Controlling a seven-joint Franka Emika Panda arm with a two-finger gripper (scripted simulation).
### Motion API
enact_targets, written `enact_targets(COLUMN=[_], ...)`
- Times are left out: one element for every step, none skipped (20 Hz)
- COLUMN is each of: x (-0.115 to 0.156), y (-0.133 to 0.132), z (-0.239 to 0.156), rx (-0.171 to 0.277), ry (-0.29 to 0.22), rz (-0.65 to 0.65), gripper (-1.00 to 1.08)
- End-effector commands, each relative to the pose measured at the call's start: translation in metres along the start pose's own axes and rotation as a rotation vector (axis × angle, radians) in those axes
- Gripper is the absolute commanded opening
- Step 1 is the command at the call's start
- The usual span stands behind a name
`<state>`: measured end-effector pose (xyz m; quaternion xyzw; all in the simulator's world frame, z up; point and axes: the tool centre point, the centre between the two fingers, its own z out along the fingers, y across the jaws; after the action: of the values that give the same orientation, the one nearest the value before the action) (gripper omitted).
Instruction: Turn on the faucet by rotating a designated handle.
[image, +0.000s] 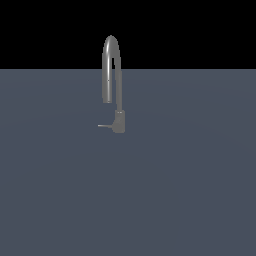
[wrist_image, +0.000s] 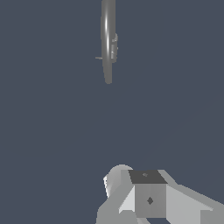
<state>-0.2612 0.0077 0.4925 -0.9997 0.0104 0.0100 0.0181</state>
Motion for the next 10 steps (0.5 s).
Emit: enact_targets(x=[0.000,0.000,0.001,0.002,0.003,0.005,0.007,0.009,0.012,0.014], y=[0.000,0.000,0.000,-0.001,-0.001,-0.002,-0.003,-0.004,-0.005,-0.006], z=[0.000,0.000,0.000,0.001,0.002,0.003,0.004,0.005,0.007,0.009], rx=[0.000,-0.001,-0.004,-0.008,-0.015,-0.023,-0.034,-0.046,-0.060,-0.075], ry=[0.000,0.000,0.000,0.000,-0.001,-0.001,-0.002,-0.002,-0.003,-0.004], rz=[0.000,-0.001,-0.004,-0.009,-0.015,-0.024,-0.034,-0.047,-0.061,-0.077], gripper=[-1.00,-1.00,-1.00,-1.00,-1.00,-1.00,-1.00,-1.00,-1.00,-1.00])
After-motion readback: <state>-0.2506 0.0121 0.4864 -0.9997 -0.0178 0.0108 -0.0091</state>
